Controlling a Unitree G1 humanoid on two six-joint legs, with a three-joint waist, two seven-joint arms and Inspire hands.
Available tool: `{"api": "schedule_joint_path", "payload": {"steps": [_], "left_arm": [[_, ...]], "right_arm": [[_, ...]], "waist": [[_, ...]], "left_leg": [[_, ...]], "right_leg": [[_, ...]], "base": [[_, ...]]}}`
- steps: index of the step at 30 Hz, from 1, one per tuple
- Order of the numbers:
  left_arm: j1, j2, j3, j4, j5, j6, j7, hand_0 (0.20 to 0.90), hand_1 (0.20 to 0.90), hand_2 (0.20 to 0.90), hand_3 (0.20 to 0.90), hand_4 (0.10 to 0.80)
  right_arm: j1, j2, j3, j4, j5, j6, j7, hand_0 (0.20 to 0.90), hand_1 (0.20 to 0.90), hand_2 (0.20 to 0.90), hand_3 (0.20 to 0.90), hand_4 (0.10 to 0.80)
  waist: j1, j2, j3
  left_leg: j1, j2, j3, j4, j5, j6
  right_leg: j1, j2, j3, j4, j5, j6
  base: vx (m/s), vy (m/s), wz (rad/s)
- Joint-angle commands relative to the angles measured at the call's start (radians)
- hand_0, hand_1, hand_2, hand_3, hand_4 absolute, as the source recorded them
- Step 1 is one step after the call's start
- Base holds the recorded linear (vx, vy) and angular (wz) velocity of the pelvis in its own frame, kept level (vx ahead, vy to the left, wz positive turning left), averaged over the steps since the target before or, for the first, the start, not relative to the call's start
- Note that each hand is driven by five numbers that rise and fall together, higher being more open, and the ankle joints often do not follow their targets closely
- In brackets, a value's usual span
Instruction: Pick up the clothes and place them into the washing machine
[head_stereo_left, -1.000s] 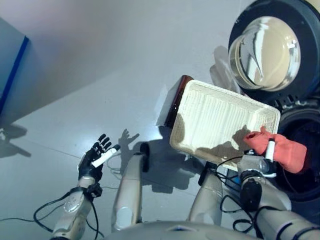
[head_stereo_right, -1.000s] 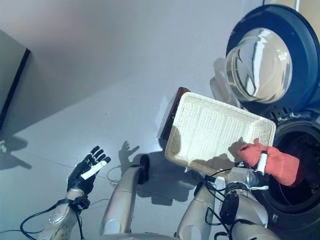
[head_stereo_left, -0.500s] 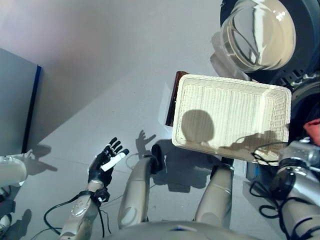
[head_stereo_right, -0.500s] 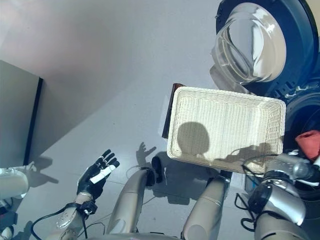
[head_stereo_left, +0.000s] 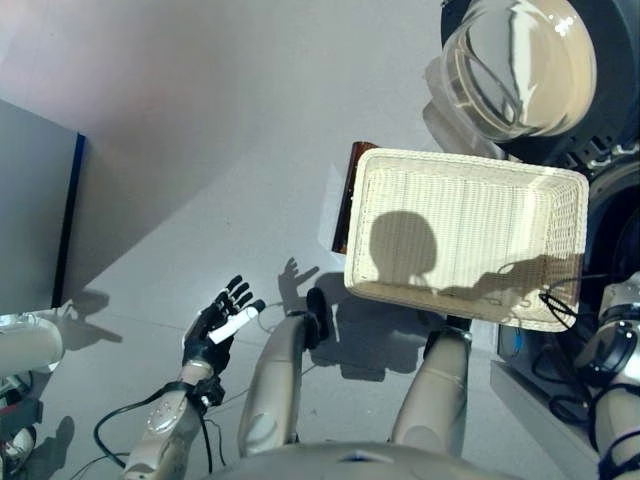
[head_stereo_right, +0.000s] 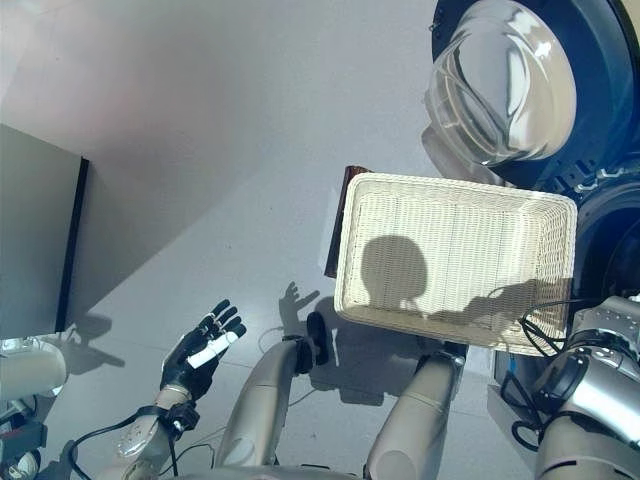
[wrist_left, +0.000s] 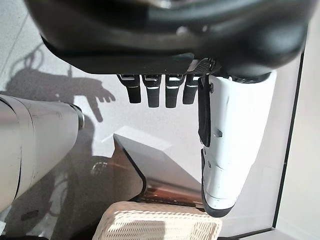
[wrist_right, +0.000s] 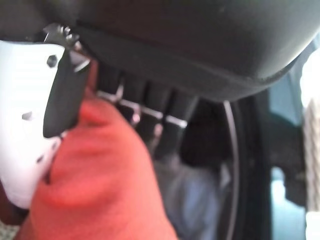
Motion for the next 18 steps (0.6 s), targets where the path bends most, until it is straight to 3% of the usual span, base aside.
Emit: {"api": "schedule_joint_path", "payload": {"steps": [1, 10, 18], "left_arm": [[0.031, 0.017, 0.067, -0.03, -0.017, -0.063, 0.011, 0.9, 0.9, 0.9, 0.9, 0.8], [0.043, 0.014, 0.072, -0.042, -0.035, -0.065, 0.005, 0.9, 0.9, 0.9, 0.9, 0.8], [0.036, -0.003, 0.092, -0.014, -0.05, -0.065, -0.003, 0.9, 0.9, 0.9, 0.9, 0.8]], "right_arm": [[0.039, -0.093, 0.064, -0.013, -0.029, -0.078, -0.014, 0.9, 0.9, 0.9, 0.9, 0.8], [0.047, -0.009, 0.05, -0.035, -0.005, -0.1, -0.011, 0.9, 0.9, 0.9, 0.9, 0.8], [0.151, 0.14, 0.038, -0.067, -0.014, -0.098, 0.023, 0.9, 0.9, 0.9, 0.9, 0.8]], "waist": [[-0.022, -0.003, -0.052], [-0.016, -0.016, -0.049], [-0.017, -0.061, -0.067]], "left_leg": [[0.052, 0.107, -0.106, -0.125, 0.074, -0.146], [0.046, 0.107, -0.112, -0.112, 0.074, -0.145], [0.108, 0.11, -0.115, -0.174, 0.096, -0.15]], "right_leg": [[-0.012, 0.007, 0.005, 0.047, 0.002, -0.028], [0.015, 0.006, -0.006, 0.038, 0.006, -0.028], [0.11, 0.014, -0.038, -0.039, 0.027, -0.025]], "base": [[0.0, 0.0, 0.0], [0.0, 0.0, 0.0], [0.051, -0.015, 0.0]]}}
